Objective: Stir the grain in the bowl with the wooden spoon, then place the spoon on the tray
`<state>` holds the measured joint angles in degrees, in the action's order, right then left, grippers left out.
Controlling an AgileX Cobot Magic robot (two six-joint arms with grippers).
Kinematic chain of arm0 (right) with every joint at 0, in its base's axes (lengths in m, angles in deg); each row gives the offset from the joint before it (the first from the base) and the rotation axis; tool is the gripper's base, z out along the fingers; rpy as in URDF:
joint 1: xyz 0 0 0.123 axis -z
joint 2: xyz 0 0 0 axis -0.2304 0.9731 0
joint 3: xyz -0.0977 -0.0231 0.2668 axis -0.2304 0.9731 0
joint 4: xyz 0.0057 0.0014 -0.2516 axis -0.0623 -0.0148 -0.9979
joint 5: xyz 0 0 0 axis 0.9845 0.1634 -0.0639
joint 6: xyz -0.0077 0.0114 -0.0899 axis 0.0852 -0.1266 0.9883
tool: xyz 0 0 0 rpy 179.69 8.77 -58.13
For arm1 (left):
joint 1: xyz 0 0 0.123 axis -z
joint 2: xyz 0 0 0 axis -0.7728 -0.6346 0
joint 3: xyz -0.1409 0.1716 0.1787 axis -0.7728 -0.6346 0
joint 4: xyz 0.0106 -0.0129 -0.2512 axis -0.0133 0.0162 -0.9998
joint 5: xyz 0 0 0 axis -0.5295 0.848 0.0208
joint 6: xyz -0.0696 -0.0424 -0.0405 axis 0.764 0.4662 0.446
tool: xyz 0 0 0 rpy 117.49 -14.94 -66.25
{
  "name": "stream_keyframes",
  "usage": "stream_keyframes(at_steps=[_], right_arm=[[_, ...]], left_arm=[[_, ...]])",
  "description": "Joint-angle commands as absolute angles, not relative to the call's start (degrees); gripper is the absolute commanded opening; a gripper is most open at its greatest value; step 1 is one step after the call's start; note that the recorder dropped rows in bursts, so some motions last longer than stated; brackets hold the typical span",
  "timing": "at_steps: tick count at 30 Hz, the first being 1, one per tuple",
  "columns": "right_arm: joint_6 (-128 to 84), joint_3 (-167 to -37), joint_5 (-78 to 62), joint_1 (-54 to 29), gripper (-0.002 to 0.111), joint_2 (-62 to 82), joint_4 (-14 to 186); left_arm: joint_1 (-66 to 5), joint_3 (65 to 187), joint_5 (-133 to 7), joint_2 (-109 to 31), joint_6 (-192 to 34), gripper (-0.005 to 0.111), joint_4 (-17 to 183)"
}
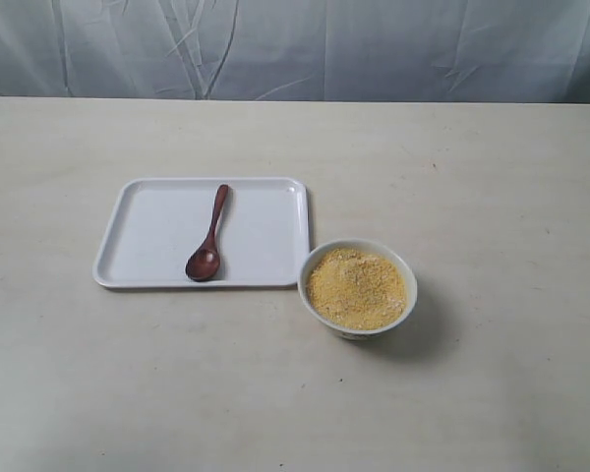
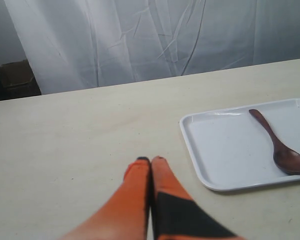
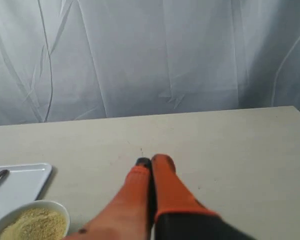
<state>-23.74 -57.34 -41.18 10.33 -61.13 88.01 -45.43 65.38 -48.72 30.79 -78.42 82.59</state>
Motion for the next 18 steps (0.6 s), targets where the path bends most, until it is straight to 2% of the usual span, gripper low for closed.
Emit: stream_keyframes(at_steps=[1,5,18], right_arm=[[-23.8,-51.2,-38.3,10.6,-0.001,-61.6,88.0],[-23.8,-44.7,-31.1,10.6,-0.001,-61.6,88.0],[-23.9,-39.2,-31.4,10.6,-0.001,-61.6,88.0]], left_arm=[[-45.4,65.2,-49.2,31.0,-78.4,0.000,83.1],[-45.4,65.2,-49.2,31.0,-78.4,0.000,83.3],[-45.4,65.2,-49.2,31.0,-78.4,0.000,83.3]])
